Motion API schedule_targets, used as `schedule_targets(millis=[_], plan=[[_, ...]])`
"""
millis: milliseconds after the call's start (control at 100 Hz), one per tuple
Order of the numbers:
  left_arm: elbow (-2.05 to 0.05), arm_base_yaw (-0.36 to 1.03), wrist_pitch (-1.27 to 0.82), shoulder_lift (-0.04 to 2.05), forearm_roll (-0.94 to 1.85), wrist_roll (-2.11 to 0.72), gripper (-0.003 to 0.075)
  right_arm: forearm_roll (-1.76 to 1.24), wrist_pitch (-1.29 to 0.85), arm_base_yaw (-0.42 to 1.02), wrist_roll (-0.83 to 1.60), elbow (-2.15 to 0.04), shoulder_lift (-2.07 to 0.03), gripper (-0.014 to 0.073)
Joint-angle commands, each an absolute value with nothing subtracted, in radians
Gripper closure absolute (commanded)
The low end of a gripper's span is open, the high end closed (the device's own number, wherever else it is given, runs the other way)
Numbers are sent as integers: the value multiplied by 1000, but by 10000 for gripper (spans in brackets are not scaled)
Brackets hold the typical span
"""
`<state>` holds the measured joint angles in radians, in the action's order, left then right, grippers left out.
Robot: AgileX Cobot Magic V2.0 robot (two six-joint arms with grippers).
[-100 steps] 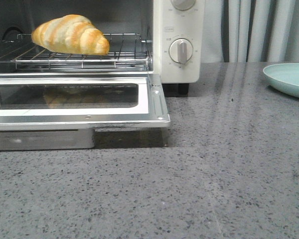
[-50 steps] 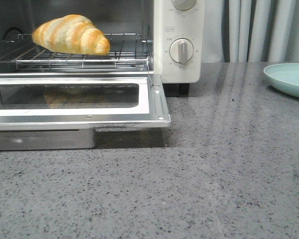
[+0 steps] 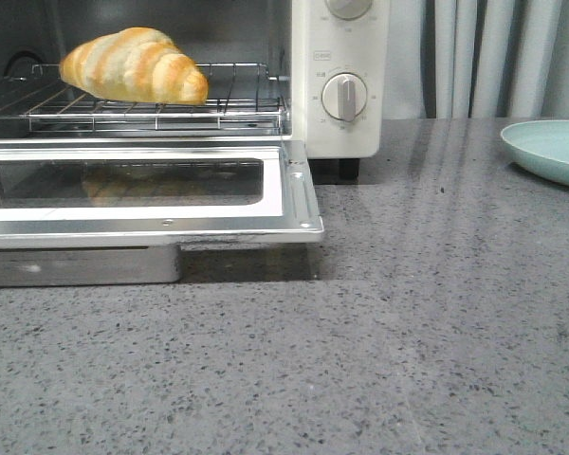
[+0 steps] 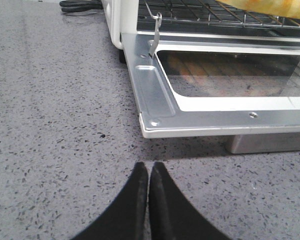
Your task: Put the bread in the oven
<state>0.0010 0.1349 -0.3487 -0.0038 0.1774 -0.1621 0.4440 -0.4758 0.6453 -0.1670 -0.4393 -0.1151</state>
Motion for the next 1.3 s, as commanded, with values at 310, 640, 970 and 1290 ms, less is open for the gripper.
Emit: schedule_targets(millis=[310, 640, 970, 1290], plan=[[24, 132, -307, -33, 201, -151, 741, 466, -400, 639, -168, -461, -129, 644], [24, 132, -307, -33, 201, -151, 741, 466, -398, 639, -168, -334, -129, 644], [24, 132, -307, -33, 201, -151, 741, 399, -467, 545, -168, -153, -76, 644], [24, 132, -307, -33, 201, -151, 741, 159, -251, 283, -162, 22, -44, 644]])
